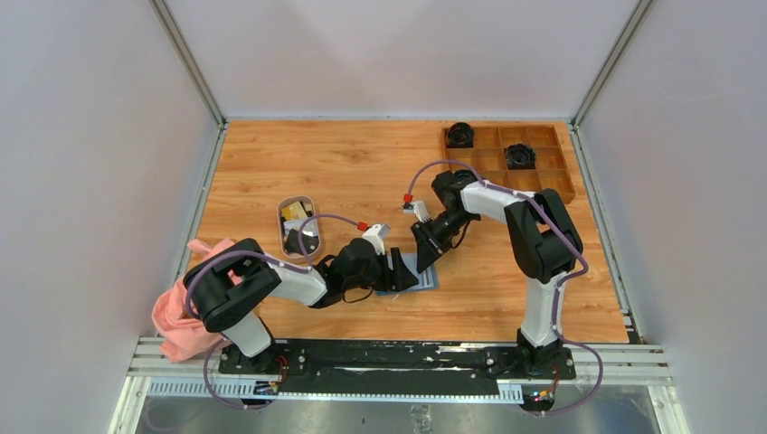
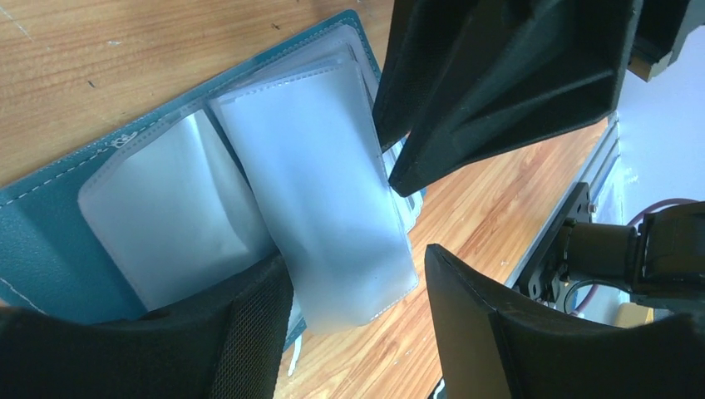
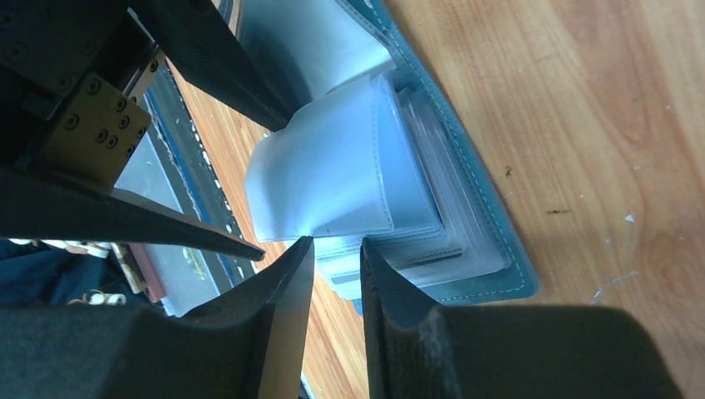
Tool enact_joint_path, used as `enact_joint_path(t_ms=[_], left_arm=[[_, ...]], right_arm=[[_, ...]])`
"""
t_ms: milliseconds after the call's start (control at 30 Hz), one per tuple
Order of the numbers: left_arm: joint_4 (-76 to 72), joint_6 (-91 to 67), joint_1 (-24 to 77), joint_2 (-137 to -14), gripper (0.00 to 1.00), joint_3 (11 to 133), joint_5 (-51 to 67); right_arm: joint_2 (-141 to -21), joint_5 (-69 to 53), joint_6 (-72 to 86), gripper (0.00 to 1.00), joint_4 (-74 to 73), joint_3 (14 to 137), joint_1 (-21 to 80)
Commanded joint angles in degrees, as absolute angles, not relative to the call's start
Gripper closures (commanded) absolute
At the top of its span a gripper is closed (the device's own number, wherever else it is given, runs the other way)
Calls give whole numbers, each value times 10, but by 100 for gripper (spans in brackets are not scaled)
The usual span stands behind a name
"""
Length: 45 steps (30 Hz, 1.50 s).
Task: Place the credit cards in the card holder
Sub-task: Open the card holder at the center of the board.
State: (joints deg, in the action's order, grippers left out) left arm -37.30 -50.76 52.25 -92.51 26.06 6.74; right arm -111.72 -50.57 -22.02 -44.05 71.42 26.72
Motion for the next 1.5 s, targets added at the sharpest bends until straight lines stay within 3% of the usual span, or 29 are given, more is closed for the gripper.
enact_joint_path(t_ms=[0,267,767,867,1300,1467], left_arm=[[-284,-474,516,-943,33,249,55],[-284,-475,517,-960,31,258,59],[-282,-493,517,-1009,35,274,44],[-281,-499,517,-1022,39,275,37],[-269,-507,516,-1063,74,274,5],[-269,-508,516,-1064,81,270,1]], right_arm=[[-1155,-522,-188,68,-392,703,265],[-1161,-566,-166,68,-383,703,261],[-1171,-533,-123,69,-359,699,260],[-1171,-532,-123,69,-358,699,260],[-1142,-539,-135,68,-360,699,251],[-1092,-548,-168,66,-379,705,235]])
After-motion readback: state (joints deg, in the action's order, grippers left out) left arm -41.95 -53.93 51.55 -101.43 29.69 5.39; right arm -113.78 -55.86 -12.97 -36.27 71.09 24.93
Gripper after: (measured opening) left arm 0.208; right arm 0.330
